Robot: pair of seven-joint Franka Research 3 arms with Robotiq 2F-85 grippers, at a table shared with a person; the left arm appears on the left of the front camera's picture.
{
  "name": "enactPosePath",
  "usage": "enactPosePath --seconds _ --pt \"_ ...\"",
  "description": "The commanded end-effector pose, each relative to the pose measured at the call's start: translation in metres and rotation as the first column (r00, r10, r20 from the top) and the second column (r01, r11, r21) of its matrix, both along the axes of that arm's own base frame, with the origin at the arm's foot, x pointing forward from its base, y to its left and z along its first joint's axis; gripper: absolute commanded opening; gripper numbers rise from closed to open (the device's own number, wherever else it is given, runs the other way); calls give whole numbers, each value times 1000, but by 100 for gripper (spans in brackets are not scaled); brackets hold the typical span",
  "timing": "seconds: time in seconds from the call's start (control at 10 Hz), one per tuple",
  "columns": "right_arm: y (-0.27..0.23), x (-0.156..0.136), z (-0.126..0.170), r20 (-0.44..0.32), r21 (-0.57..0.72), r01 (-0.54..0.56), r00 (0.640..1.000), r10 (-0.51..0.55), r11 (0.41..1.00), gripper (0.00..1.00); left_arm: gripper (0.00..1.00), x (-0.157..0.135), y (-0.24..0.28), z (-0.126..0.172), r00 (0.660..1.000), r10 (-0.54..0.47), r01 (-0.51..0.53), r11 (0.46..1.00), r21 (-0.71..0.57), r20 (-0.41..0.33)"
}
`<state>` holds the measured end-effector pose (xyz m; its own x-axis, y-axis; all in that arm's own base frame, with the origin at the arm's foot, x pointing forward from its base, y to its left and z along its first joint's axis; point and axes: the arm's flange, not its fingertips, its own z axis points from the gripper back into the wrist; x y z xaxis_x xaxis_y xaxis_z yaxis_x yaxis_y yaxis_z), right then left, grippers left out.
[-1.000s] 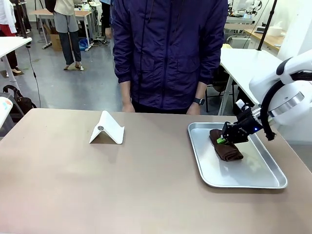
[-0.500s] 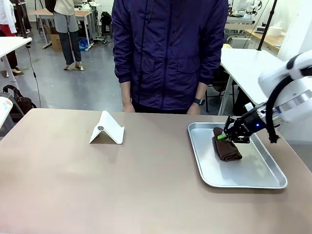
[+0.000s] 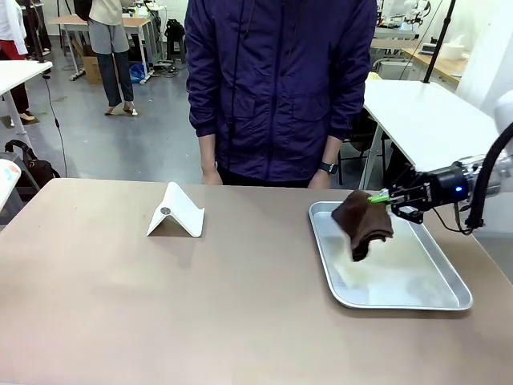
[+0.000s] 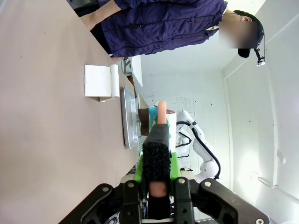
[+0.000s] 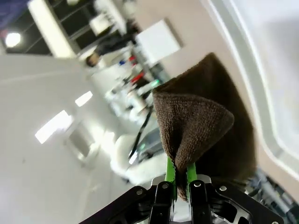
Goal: Clean the surface of the table.
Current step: Clean the area not pointed to by the person.
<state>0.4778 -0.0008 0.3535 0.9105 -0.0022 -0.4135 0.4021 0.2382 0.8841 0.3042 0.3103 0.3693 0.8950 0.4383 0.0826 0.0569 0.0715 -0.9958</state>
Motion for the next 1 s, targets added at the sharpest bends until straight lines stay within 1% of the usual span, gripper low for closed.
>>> enactPosePath --seconds 0.0,0.1,0.2,0.4,0.5,0.6,0.7,0.9 --pt "-34 1 7 -47 286 -111 990 130 952 10 22 -3 2 5 1000 -5 5 1000 -15 6" --pt "-57 -6 14 -54 393 -125 986 158 911 10 22 -3 2 5 1000 -5 5 1000 -15 6" --pt "-80 -14 18 -28 496 -139 984 176 857 10 22 -3 2 5 1000 -5 5 1000 -15 6" --pt "-118 -28 16 27 548 -89 996 89 832 10 22 -3 2 5 1000 -5 5 1000 -15 6" --pt "-131 -33 11 56 543 -63 998 39 837 10 22 -3 2 5 1000 -5 5 1000 -15 6" --pt "-134 -34 7 72 546 -55 997 19 836 10 22 -3 2 5 1000 -5 5 1000 -15 6" --pt "-101 -35 6 16 525 -93 995 100 846 10 22 -3 2 5 1000 -5 5 1000 -15 6" --pt "-101 -35 6 16 525 -93 995 100 846 10 22 -3 2 5 1000 -5 5 1000 -15 6"
